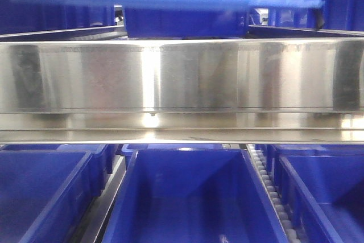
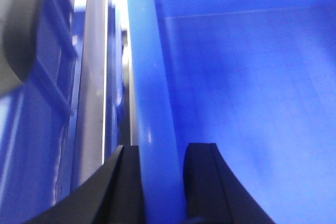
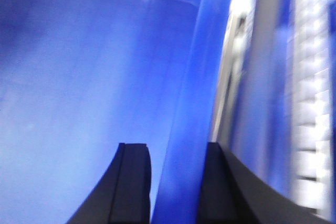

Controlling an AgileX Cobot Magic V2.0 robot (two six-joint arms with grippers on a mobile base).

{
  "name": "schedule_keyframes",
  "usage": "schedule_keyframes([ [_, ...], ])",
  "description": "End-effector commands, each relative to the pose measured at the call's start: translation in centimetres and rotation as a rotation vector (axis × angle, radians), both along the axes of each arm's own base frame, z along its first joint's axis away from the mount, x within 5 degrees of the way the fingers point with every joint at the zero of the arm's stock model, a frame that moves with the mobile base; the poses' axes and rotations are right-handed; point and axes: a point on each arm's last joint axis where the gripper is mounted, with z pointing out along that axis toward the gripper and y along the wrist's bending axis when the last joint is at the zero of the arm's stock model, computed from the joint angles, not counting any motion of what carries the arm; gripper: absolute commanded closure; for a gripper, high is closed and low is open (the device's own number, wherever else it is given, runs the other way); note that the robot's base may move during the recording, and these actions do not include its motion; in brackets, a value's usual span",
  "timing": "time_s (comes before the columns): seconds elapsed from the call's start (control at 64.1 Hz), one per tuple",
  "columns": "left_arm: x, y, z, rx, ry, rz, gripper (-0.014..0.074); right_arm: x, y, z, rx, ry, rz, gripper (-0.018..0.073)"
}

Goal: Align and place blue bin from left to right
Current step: 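Lift the gripped blue bin and pull it off the shelf toward the robot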

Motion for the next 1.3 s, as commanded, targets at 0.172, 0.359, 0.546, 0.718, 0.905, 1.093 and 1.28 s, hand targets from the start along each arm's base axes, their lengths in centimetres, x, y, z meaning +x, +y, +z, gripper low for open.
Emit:
schedule_keyframes([
  [0.172,-3.1,-0.3,3.9,-0.079,-0.145,-0.031,0.0607,-3.7,-0.5,5.1,-0.007,-0.216,0.012,0.0632],
  [0.359,-3.7,-0.3,4.4,-0.086,-0.156,-0.037,0.0607,-4.8,-0.8,6.4,0.005,-0.27,0.011,0.0632],
  [0.546,-3.7,-0.3,4.4,-0.086,-0.156,-0.037,0.0607,-4.7,-0.8,6.6,0.01,-0.289,0.01,0.0632],
  [0.718,-3.6,-0.2,4.4,-0.079,-0.159,-0.032,0.0607,-4.7,-0.8,6.5,0.009,-0.287,0.01,0.0632],
  [0.905,-3.6,-0.2,4.4,-0.076,-0.159,-0.03,0.0607,-4.7,-0.8,6.5,0.01,-0.289,0.01,0.0632],
  [1.093,-3.6,-0.2,4.4,-0.076,-0.159,-0.03,0.0607,-4.7,-0.8,6.5,0.01,-0.289,0.01,0.0632],
  [1.28,-3.6,-0.2,4.4,-0.076,-0.159,-0.03,0.0607,-4.7,-0.8,6.5,0.01,-0.289,0.01,0.0632],
])
